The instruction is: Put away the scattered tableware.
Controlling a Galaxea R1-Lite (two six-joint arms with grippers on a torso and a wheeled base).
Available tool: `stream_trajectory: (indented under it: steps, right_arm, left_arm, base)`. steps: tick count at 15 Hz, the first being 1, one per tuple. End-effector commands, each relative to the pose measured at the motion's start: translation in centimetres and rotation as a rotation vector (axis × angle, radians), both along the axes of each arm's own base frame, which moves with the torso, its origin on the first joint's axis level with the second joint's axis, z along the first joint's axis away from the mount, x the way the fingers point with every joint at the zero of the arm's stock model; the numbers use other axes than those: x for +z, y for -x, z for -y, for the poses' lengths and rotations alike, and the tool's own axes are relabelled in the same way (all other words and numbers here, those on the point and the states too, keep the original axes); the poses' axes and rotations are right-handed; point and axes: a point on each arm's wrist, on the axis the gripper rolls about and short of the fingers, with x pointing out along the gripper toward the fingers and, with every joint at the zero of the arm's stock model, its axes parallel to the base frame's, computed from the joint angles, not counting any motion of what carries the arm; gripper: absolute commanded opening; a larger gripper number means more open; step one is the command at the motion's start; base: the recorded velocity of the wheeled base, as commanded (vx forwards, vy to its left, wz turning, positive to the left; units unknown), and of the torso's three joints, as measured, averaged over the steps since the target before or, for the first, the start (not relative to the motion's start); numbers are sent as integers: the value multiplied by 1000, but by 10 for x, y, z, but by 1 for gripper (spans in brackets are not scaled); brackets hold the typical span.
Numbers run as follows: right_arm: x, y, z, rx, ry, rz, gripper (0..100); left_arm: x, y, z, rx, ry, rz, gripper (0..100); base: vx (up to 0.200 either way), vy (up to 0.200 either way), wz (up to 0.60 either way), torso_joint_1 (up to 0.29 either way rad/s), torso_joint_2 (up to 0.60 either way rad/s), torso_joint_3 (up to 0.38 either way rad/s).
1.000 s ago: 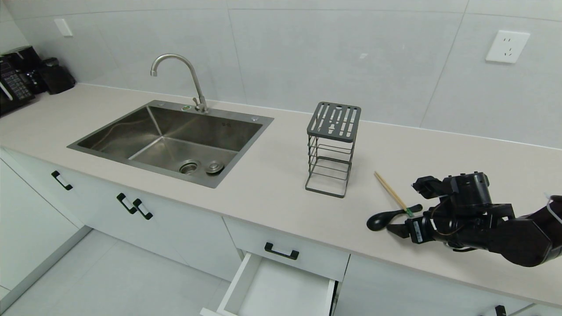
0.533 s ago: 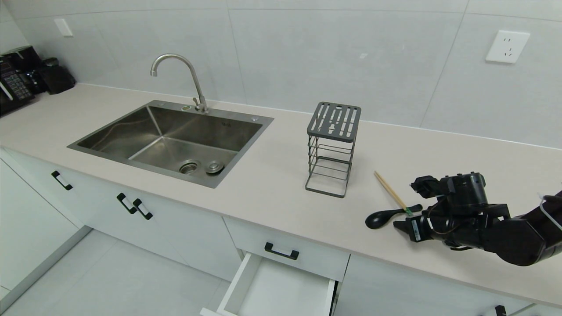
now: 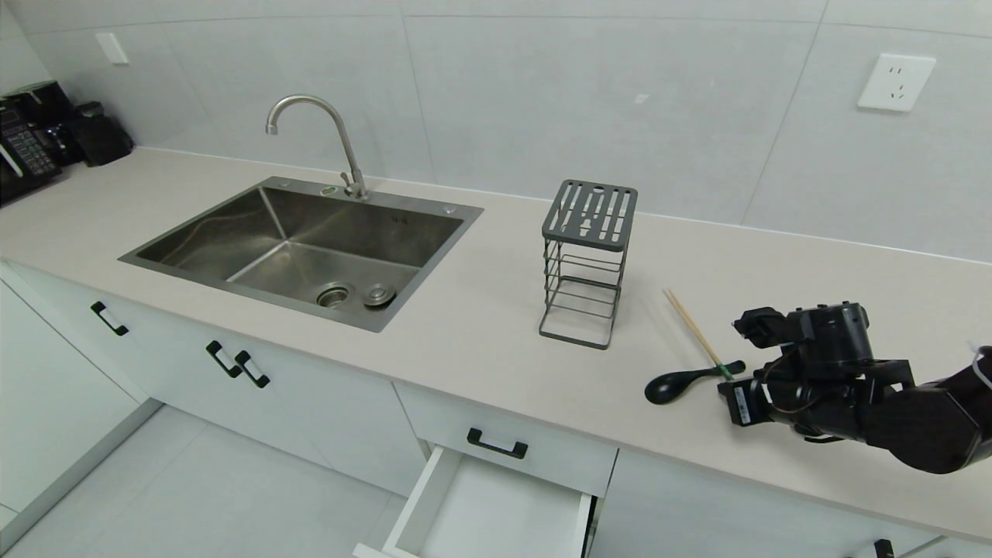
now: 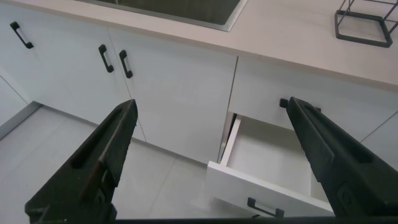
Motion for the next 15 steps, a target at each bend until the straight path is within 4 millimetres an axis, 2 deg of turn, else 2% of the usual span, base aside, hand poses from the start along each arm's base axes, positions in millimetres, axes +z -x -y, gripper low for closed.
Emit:
stream_trajectory:
  steps: [1,2,3,6,8,9,10,13,15]
  right_arm:
    - [17,14,3,4,-9,47,0]
    - [20,16,3,7,-12,58,0]
    - [35,19,-5,43,-31,140,0]
    - [53,27,-4,99,11,225,0]
    - [71,45,1,104,-6,283,0]
    - [73,52,3,103,-8,290,0]
    - [78,72,9,118,3,314,0]
    - [83,108,18,212,70,360,0]
    - [84,120,21,290,123,389,0]
  left_arm:
    - [0,0,0,0,1,-1,100]
    - [0,0,0,0,0,-1,100]
    - [0,0,0,0,0,-1,100]
    - [0,0,0,-2,1,-1,100]
    - [0,0,0,1,1,-1,100]
    - [0,0,0,0,1,-1,100]
    - [0,0,0,1,1,-1,100]
    - [0,0,0,0,1,-1,100]
    - [0,0,0,0,1,-1,100]
  base:
    - [0,0,0,0,0,0]
    - [0,0,0,0,0,0]
    - [0,0,0,0,0,0]
    - [0,0,0,0,0,0]
    - [0,0,0,0,0,0]
    - [0,0,0,0,0,0]
    - [0,0,0,0,0,0]
    - [0,0,0,0,0,0]
    - [0,0,0,0,0,0]
